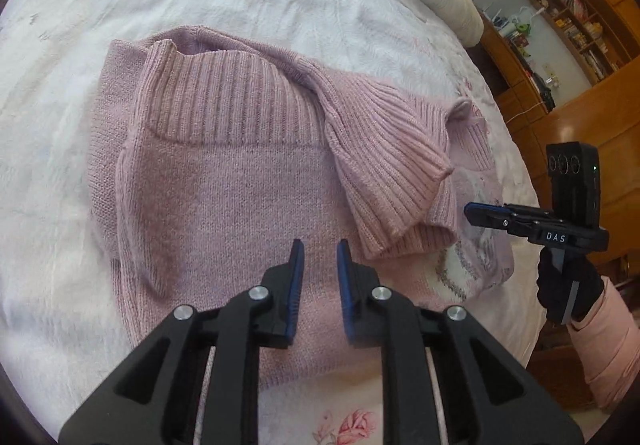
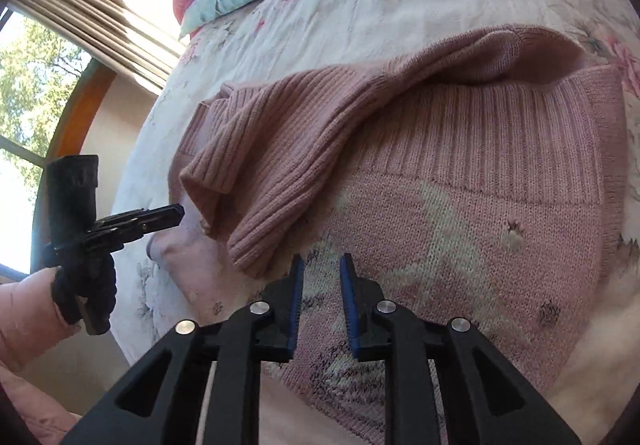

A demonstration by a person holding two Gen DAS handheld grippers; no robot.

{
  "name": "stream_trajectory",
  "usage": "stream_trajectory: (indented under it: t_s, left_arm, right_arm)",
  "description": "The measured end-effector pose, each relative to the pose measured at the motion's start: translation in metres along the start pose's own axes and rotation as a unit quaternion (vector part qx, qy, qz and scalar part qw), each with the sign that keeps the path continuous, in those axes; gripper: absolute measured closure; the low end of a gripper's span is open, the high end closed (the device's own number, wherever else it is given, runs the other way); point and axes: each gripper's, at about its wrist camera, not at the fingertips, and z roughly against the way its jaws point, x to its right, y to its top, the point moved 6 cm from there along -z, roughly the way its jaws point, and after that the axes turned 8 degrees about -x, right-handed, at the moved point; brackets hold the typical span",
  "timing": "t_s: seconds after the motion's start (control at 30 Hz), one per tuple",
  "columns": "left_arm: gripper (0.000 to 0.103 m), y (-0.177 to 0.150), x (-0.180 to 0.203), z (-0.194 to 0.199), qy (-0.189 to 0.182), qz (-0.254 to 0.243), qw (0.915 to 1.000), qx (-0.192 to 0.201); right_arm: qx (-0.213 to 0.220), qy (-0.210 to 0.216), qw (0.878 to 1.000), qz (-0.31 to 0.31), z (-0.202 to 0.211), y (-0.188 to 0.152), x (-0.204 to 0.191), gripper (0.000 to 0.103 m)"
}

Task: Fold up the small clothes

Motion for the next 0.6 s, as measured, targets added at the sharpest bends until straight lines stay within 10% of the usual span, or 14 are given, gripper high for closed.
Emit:
stream_trajectory:
  t_s: [0.13,0.23,0.3,0.37,0.6]
  left_arm:
    - [0.058,0.024,0.017,-0.018,-0.008,0.022,0.9994,-0.024]
    - [0.054,0.029,0.021,-0.046,0.012,0.047,0.9972,-0.057]
    - [0.059,0.031,0.021,-0.054,0.017,0.056,0.9965,-0.059]
    - [0.093,0.032,0.028,-0.054,-0.013,0.065,0.9960,-0.060]
    - [0.094,0.019,0.037,-0.019,-0.038,0.069,0.9965,-0.028]
  right_arm:
    - [0.022,0.043,0.997,-0.066,0.001,0.020,-0.007,0.051]
    - [0.017,0.060,0.993,-0.104,-0.016,0.028,-0.007,0.047]
    - [-0.003,0.061,0.991,-0.120,-0.033,0.030,-0.006,0.069]
    - [-0.015,0.071,0.988,-0.139,-0.039,0.028,-0.004,0.091]
    - [0.014,0.082,0.989,-0.125,0.000,0.013,-0.013,0.095]
